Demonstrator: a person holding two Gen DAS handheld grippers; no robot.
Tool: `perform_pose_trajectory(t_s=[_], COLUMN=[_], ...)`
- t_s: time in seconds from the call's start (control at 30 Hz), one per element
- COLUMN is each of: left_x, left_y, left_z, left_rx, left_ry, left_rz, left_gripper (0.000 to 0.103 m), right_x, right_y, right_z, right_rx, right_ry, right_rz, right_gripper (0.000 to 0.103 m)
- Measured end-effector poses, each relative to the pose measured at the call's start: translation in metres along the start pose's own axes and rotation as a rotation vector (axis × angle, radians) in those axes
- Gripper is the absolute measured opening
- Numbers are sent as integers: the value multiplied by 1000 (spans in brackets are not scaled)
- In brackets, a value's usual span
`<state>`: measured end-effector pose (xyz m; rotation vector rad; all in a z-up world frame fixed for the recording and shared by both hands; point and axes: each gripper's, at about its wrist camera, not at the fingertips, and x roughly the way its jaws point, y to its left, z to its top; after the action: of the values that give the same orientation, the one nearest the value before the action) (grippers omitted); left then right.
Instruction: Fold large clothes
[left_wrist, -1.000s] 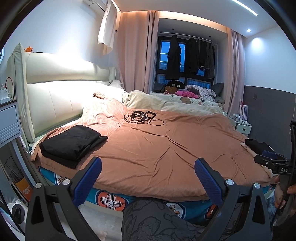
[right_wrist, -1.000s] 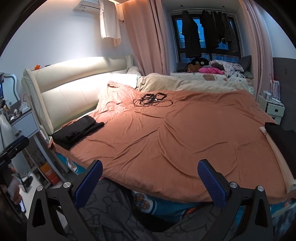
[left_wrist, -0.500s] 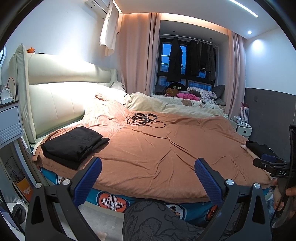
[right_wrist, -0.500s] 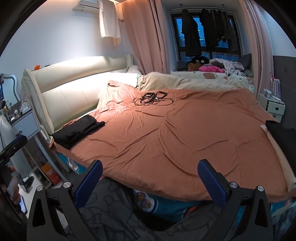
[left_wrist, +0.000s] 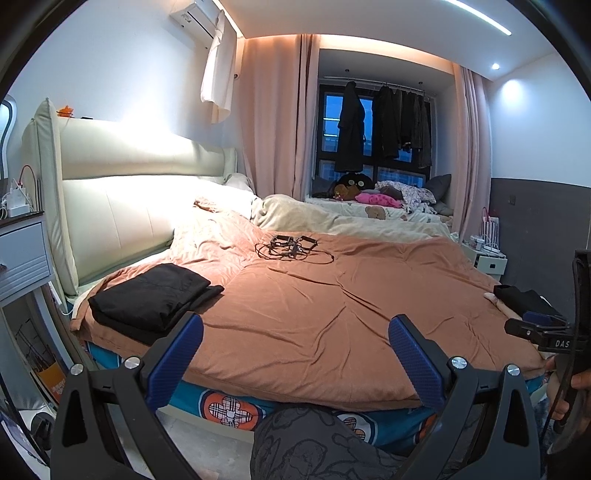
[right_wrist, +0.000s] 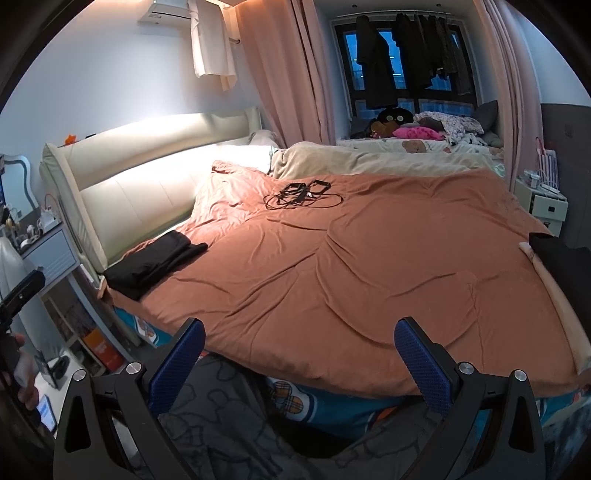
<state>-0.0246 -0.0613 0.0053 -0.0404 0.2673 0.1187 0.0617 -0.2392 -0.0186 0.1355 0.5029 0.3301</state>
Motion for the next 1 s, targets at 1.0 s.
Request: perform_pose_trajectory(t_s=[1.0], left_x=[-11], left_y=[-1], left_z=[6], left_rx=[4], left_ry=[-36], left_rz=[32], left_gripper=[103], right_x=[0], right_y=[-14], right_z=[2], right_rx=[15], right_ry=[16], right_rz=[-9], right_gripper=[103])
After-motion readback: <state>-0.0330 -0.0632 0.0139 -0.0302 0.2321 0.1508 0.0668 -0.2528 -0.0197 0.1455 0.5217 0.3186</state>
